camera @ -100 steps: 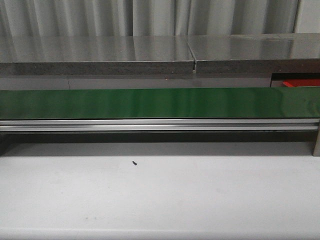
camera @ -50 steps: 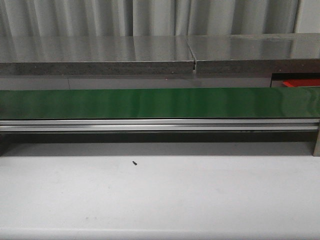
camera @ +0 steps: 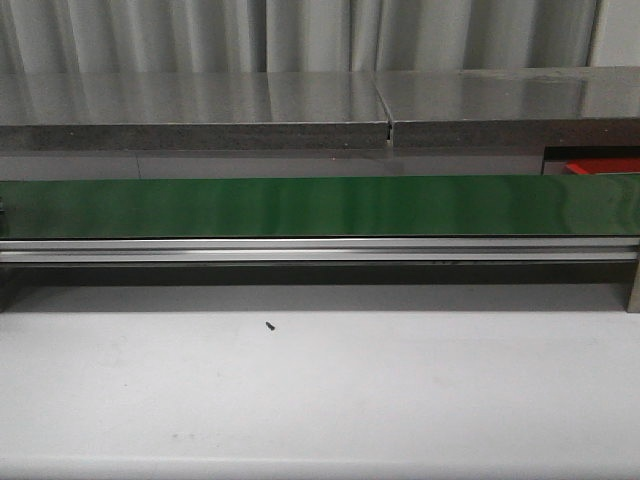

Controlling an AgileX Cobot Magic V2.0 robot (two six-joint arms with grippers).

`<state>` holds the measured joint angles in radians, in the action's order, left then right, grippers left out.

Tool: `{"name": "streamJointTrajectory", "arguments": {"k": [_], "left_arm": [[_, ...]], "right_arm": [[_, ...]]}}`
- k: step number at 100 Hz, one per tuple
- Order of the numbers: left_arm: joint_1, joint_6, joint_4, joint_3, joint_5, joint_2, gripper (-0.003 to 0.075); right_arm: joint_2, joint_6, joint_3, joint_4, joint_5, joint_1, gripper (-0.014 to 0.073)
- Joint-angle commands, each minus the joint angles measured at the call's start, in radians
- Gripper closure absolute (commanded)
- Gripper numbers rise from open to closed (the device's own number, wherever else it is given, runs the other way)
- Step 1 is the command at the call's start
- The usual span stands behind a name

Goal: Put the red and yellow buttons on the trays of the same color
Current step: 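Grasp the red button with the left gripper and set it on the belt, then move the left gripper over a second red button and grasp it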

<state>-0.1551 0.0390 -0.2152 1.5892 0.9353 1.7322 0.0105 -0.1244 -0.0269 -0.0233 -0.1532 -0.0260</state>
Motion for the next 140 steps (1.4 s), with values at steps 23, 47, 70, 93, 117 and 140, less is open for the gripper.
{"name": "streamJointTrajectory", "arguments": {"k": [23,47,70,93,117,140], "left_arm": [[-0.047,0.022,-0.002,0.030,-0.006,-0.150,0.0141],[-0.218,0.022,0.003,-0.065,0.024,-0.152,0.0141],[-0.401,0.022,0.026,-0.194,0.017,-0.138,0.0143],[-0.474,0.022,0.026,-0.249,-0.037,-0.079,0.0144],[-0.450,0.024,0.028,-0.249,-0.055,-0.016,0.0144],[-0.450,0.024,0.033,-0.249,-0.087,0.049,0.0144]], "right_arm": [[0.017,0.000,0.000,0.008,0.080,0.004,0.0661],[0.017,0.000,0.000,0.008,0.080,0.004,0.0661],[0.017,0.000,0.000,0.008,0.080,0.004,0.0661],[0.017,0.000,0.000,0.008,0.080,0.004,0.0661],[0.017,0.000,0.000,0.008,0.080,0.004,0.0661],[0.017,0.000,0.000,0.008,0.080,0.004,0.0661]]}}
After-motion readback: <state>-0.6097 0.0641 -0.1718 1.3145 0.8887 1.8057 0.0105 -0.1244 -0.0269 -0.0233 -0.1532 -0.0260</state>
